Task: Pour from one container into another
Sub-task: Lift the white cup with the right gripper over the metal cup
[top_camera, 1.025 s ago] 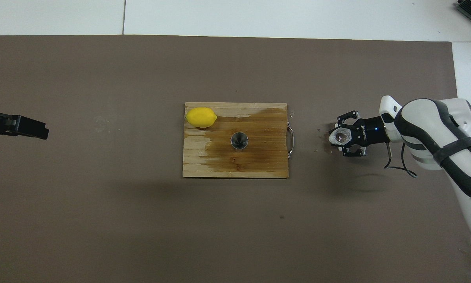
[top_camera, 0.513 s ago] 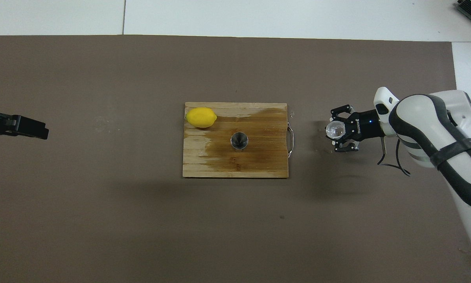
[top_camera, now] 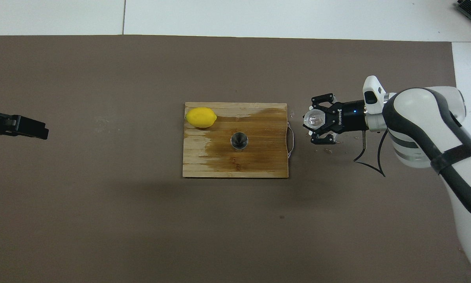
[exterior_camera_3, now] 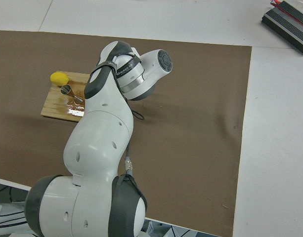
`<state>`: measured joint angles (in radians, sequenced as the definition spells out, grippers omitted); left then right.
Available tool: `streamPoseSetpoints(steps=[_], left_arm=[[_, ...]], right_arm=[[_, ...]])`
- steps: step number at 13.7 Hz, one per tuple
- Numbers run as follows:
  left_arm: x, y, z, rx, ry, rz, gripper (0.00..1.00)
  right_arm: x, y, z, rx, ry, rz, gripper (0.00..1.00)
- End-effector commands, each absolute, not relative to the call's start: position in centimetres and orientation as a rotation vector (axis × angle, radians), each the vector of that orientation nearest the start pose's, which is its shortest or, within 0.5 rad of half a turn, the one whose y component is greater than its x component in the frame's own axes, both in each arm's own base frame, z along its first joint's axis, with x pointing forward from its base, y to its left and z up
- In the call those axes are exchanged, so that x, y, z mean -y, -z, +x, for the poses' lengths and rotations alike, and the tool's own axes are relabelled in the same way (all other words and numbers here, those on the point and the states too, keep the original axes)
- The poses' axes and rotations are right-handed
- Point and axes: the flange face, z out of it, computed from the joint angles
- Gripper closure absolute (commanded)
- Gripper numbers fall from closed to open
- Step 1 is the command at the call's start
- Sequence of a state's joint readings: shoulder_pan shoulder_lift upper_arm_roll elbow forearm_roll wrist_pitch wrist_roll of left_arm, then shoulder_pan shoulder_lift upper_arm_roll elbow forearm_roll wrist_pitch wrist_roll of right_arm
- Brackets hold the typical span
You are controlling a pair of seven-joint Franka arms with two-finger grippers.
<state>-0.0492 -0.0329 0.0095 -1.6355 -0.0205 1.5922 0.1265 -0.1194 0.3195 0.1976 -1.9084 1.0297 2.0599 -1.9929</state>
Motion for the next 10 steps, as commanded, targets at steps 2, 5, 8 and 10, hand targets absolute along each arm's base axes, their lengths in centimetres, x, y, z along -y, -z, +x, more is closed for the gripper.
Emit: streamPoseSetpoints(steps=[2, 5, 8, 10], left_arm=[[2.2, -61.5, 53.8, -0.27, -0.005, -3.133, 0.0], [2.2, -61.5, 53.8, -0.27, -0.005, -3.133, 0.0], [2.2, -61.5, 53.8, -0.27, -0.005, -3.133, 0.0], [2.2, -61.6, 53.8, -0.27, -0.002, -3.133, 0.0]], right_arm=[[-13.0, -37.2, 61.0, 1.494, 0.904, -1.739, 1.0], [-17.5, -37.9, 60.6, 1.487, 0.896, -1.782, 1.0], [-22.9, -38.1, 59.5, 1.481, 0.876, -1.836, 1.0], [-25.7, -38.4, 58.6, 1.51, 0.873, -1.861, 1.0]])
